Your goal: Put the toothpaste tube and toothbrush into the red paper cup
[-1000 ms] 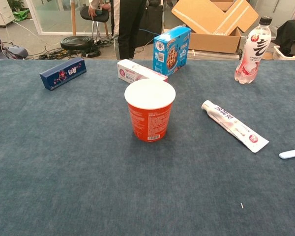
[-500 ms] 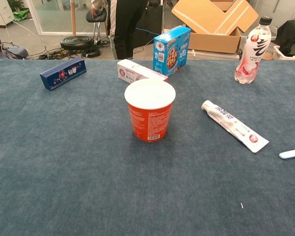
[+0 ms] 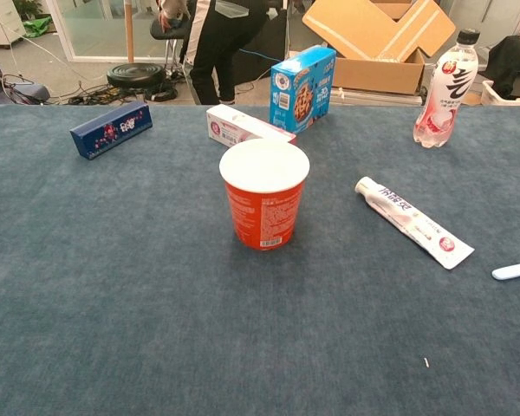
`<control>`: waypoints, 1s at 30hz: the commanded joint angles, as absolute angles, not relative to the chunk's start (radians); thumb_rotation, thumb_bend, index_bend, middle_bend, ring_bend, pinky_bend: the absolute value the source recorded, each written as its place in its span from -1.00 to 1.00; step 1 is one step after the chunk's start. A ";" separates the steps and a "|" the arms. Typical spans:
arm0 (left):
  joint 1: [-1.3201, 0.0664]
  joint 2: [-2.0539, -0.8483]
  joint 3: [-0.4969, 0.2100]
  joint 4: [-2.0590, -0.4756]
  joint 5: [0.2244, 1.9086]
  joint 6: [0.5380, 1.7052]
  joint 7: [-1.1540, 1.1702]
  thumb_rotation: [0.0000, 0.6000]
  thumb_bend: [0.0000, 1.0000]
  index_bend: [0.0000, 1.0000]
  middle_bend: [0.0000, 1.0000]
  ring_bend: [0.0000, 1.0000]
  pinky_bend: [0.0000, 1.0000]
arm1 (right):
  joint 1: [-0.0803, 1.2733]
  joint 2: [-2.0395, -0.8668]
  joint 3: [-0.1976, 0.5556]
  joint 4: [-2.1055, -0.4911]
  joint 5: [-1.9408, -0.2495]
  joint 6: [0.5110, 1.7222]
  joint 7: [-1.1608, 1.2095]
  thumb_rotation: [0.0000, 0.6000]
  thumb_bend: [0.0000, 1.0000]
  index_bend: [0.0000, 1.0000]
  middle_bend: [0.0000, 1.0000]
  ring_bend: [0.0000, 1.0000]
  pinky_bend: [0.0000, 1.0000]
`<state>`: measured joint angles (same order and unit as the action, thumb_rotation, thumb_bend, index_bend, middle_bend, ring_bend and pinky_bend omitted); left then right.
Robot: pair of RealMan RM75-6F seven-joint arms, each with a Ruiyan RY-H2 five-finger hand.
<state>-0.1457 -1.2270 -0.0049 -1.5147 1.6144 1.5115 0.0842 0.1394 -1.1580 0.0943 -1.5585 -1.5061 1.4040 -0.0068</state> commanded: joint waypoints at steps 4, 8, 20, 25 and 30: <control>-0.143 -1.217 -0.004 -1.524 1.620 1.519 0.074 1.00 -0.70 -0.24 -0.25 -0.25 -0.16 | 0.225 -1.221 0.151 -1.595 -1.429 1.316 -0.135 1.00 -0.90 -0.67 -0.95 -1.00 -0.35; -0.138 -1.208 -0.003 -1.533 1.628 1.532 0.065 1.00 -0.70 -0.24 -0.25 -0.25 -0.16 | 0.276 -1.282 0.188 -1.590 -1.360 1.266 -0.198 1.00 -0.96 -0.89 -1.00 -1.00 -0.40; -0.126 -1.176 -0.008 -1.561 1.629 1.555 0.050 1.00 -0.70 -0.24 -0.25 -0.25 -0.16 | 0.413 -1.509 0.241 -1.467 -1.275 1.205 -0.319 1.00 -1.00 -1.00 -1.00 -1.00 -0.45; -0.120 -1.160 -0.012 -1.571 1.623 1.562 0.042 1.00 -0.71 -0.20 -0.25 -0.25 -0.16 | 0.465 -1.589 0.254 -1.390 -1.237 1.167 -0.356 1.00 -1.00 -1.00 -1.00 -1.00 -0.48; -0.113 -1.140 -0.017 -1.583 1.621 1.576 0.034 1.00 -0.70 -0.14 -0.25 -0.25 -0.16 | 0.509 -1.655 0.262 -1.308 -1.205 1.128 -0.362 1.00 -1.00 -1.00 -1.00 -1.00 -0.48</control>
<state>-0.1147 -1.1424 -0.0160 -1.5813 1.6219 1.5741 0.0356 0.4914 -1.6334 0.2574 -1.3312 -1.2187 1.1450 -0.3573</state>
